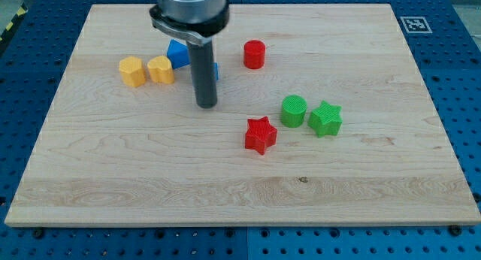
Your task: Push the blue triangle a bit left
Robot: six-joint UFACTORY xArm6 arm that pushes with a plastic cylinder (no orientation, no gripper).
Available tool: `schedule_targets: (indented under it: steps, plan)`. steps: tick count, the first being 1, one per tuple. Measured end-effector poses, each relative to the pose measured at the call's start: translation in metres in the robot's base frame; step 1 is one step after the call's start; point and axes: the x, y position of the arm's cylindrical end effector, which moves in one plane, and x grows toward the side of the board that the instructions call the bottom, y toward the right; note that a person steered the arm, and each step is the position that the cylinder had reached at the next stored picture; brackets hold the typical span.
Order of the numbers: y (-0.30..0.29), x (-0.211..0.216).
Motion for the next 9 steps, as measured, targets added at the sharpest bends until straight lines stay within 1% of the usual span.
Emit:
schedule_targets:
  steps: [1,2,3,4,5,6,7,9]
  plan:
    - [0.018,-0.006]
    - [0.024,-0.016]
    - [0.024,-0.024]
    - [0.024,-0.047]
    - [0.021,-0.052]
    - [0.021,-0.046]
    - [0.02,-0.032]
    - [0.001,-0.032]
